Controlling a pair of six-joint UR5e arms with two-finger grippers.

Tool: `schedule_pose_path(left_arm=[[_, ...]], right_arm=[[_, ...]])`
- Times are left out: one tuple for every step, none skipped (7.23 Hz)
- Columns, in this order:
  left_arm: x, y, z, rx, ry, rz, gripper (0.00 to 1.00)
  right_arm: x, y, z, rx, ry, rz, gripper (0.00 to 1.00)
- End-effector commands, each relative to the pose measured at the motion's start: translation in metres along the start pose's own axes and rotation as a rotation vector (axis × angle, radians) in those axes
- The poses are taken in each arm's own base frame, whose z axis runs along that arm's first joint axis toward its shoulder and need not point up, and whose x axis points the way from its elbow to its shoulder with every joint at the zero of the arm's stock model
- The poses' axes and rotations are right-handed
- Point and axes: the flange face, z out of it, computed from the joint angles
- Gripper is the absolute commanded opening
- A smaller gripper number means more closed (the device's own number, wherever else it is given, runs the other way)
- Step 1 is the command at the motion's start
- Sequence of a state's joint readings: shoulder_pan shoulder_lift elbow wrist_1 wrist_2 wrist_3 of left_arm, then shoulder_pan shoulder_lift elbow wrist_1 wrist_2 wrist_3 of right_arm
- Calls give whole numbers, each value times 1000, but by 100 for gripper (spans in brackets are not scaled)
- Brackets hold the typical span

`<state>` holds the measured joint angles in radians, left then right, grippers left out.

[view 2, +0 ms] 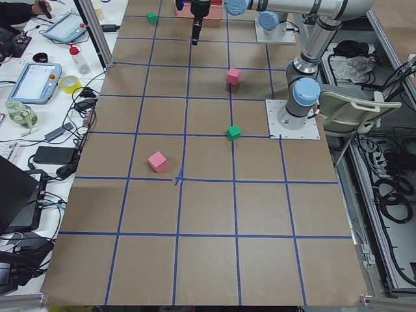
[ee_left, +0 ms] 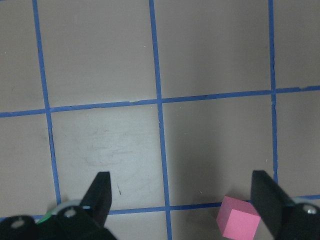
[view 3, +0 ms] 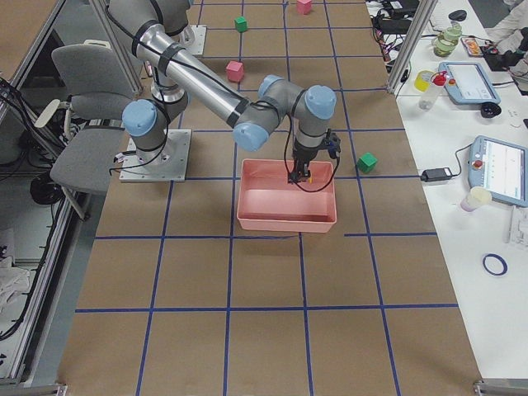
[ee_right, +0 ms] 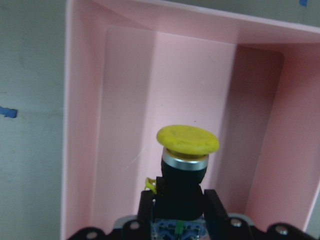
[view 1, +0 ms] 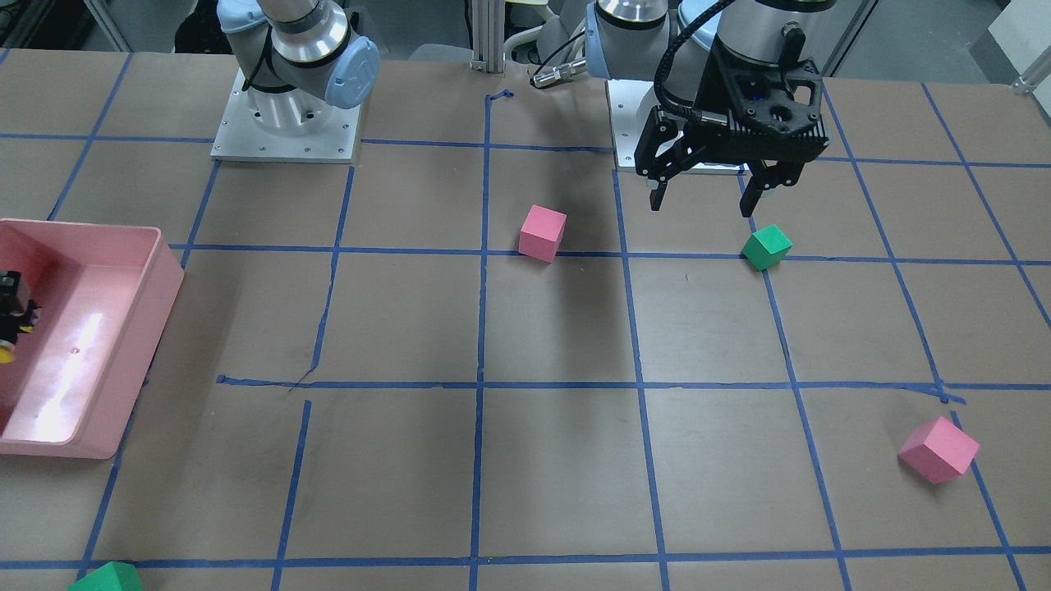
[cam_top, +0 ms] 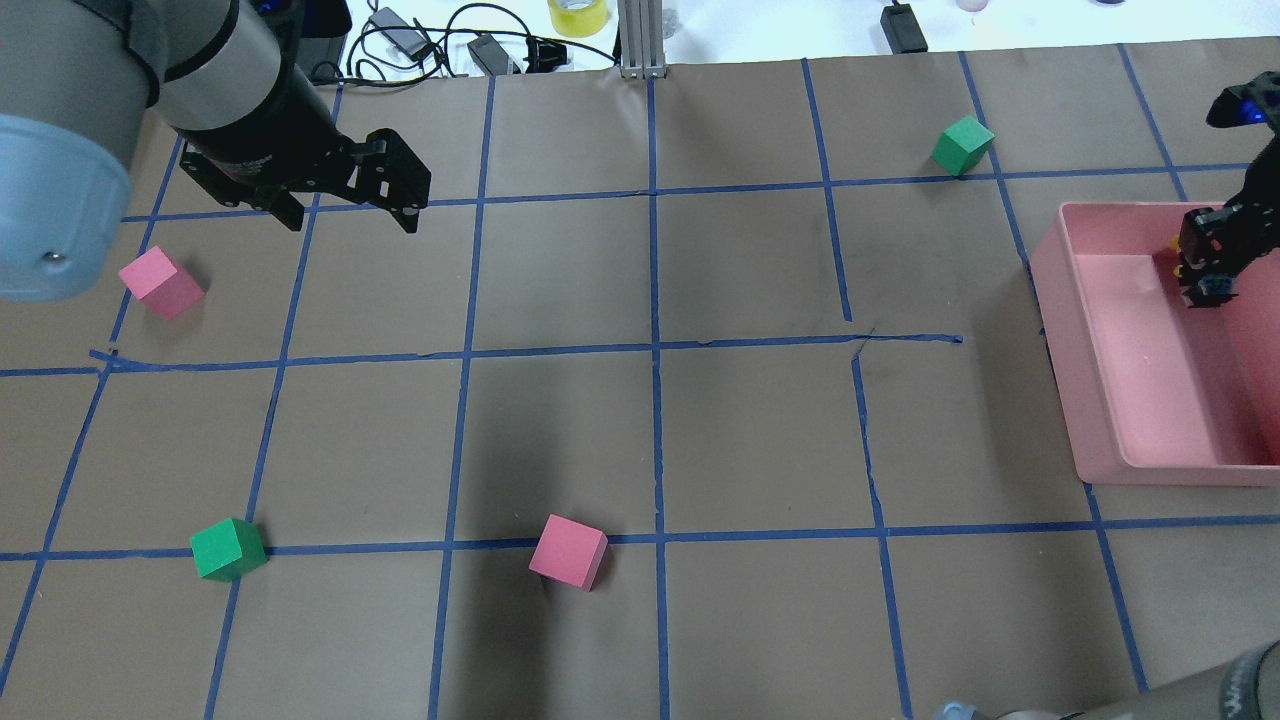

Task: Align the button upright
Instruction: 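Carry the button out of the tray toward the table center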

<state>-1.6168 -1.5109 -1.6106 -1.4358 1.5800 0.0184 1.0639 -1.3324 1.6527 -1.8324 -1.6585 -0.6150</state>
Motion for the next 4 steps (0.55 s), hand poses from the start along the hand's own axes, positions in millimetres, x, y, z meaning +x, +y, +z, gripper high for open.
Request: schedule_pose_path(left_arm=[[0,0,0,0,0,0,100],[0,0,0,0,0,0,100],[0,0,0,-2,0,0,100],[0,1,-1,0,0,0,100]], right_arm=[[-106,-12,-35,-5,-17,-108,0],[-174,-17,-47,11,-3,-150,0],[-259,-21,-54,47,-31,-201,0],[-344,-14,-63,89,-17,-184,0]])
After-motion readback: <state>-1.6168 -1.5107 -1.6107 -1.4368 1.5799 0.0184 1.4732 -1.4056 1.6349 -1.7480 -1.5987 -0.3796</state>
